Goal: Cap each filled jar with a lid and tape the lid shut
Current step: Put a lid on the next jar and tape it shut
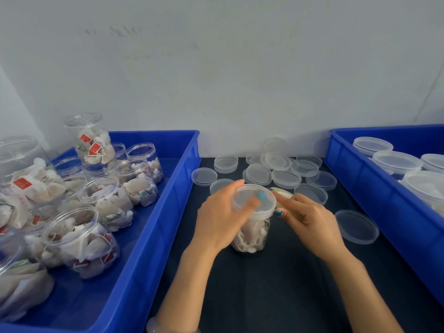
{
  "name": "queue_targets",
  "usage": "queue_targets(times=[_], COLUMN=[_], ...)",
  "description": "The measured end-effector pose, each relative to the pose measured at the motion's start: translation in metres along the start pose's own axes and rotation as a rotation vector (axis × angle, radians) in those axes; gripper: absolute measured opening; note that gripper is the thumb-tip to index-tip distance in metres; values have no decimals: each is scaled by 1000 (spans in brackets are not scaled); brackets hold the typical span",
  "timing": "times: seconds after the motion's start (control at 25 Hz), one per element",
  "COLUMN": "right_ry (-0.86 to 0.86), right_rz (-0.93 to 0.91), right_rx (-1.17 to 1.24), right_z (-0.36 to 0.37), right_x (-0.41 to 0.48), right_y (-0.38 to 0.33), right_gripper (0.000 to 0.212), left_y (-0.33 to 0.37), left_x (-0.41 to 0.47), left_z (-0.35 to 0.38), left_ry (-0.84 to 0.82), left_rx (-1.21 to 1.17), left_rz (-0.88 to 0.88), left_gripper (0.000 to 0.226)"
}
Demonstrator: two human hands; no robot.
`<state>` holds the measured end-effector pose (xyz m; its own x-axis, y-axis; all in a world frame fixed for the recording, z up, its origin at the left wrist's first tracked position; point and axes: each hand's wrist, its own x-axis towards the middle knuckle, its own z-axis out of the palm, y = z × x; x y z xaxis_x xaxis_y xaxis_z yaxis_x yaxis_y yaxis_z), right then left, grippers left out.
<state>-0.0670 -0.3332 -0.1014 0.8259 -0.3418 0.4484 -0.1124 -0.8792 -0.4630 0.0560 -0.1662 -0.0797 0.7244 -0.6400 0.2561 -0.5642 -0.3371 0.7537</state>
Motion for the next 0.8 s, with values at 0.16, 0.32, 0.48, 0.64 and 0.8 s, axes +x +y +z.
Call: queue_targets(times=[0.16, 0.32, 0.48, 0.64, 0.8], right_ry=[-25, -17, 74, 178, 191], right_rz=[-15, -69, -110, -75, -112], right_rx=[-18, 4, -111, -167, -191], right_z=[3, 2, 8, 13, 14], right_x=[0, 0, -1, 0, 5], right_y=[-5, -5, -10, -14, -11], right_gripper=[60, 69, 60, 53, 48], left_y=[27, 19, 15, 15, 12], left_x=[5, 10, 9, 10, 10], left_z=[11, 9, 8, 10, 10], left_ry=[-8, -30, -16, 9, 0], left_rx=[673, 615, 583, 612, 585], left_rz=[100, 115, 124, 157, 170], left_gripper=[100, 87, 81, 74, 72])
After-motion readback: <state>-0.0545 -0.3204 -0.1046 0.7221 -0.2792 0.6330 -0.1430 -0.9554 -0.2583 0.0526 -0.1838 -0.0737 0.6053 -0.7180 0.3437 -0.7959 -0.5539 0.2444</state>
